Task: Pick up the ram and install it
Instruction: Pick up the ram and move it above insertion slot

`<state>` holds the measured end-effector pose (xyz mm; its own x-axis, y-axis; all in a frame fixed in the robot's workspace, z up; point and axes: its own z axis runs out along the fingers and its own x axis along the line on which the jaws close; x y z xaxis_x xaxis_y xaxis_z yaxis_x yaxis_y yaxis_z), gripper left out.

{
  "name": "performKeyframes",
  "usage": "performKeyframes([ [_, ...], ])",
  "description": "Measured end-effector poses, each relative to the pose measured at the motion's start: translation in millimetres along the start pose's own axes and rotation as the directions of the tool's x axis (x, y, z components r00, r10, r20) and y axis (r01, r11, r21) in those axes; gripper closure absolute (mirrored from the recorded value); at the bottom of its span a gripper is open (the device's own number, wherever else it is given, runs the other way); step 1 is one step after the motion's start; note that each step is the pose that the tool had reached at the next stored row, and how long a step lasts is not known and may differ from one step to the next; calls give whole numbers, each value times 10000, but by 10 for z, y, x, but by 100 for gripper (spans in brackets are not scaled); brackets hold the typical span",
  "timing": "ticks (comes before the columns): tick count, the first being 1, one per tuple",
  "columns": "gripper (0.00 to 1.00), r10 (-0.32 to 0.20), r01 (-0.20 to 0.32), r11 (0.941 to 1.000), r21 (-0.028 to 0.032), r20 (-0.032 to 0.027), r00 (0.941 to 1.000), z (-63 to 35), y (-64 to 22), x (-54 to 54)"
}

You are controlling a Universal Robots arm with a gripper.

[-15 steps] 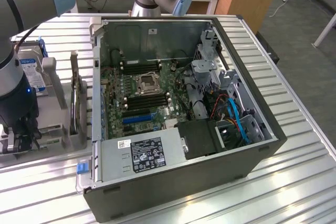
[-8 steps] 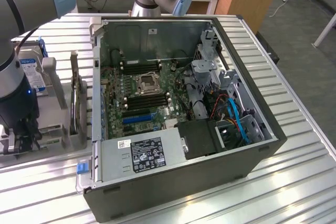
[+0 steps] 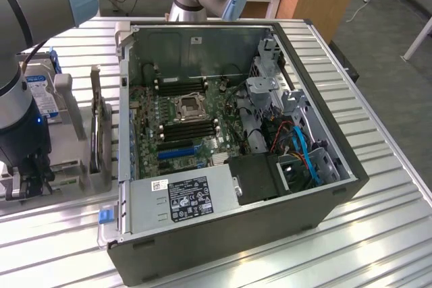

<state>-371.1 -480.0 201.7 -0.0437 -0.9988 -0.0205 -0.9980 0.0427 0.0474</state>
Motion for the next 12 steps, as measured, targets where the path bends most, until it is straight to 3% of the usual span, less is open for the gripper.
performKeyframes([
  [12, 71, -11, 11, 10000, 2, 1, 10000, 1, -44, -2],
])
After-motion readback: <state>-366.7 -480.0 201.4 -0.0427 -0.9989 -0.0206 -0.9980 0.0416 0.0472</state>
